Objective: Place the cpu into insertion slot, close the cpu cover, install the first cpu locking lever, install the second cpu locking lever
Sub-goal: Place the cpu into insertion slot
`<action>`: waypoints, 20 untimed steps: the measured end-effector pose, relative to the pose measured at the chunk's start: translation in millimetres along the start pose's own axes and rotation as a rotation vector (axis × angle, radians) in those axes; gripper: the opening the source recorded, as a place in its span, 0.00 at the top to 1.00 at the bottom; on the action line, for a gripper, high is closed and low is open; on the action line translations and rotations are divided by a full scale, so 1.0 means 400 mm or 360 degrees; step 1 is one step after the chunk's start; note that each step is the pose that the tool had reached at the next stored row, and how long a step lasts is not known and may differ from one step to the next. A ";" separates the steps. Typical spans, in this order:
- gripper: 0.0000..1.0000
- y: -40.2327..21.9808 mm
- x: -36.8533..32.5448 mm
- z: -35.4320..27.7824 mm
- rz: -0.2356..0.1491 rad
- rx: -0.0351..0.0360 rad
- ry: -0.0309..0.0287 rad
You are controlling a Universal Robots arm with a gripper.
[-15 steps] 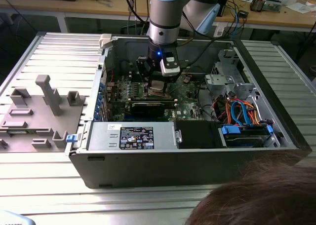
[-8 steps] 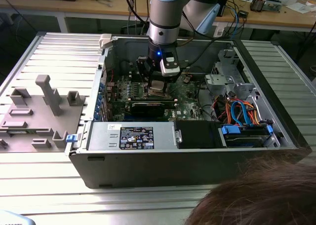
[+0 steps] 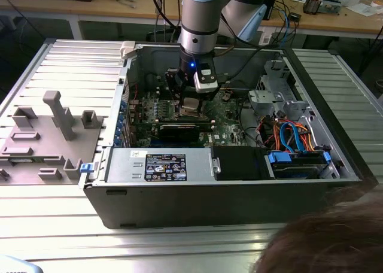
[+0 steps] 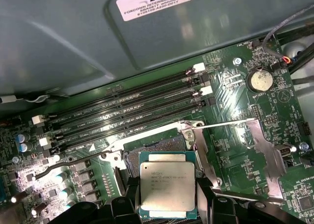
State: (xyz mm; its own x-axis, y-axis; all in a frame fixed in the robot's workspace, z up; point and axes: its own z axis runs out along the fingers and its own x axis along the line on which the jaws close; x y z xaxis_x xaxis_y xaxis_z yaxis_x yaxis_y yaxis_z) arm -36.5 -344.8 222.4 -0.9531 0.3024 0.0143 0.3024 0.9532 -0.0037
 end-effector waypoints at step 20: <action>0.46 0.000 0.000 0.002 0.0029 0.0000 0.00000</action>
State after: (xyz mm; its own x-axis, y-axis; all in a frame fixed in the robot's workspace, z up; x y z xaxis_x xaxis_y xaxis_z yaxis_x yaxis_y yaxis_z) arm -36.5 -344.8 221.7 -0.9473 0.3200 0.0142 0.3200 0.9474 -0.0040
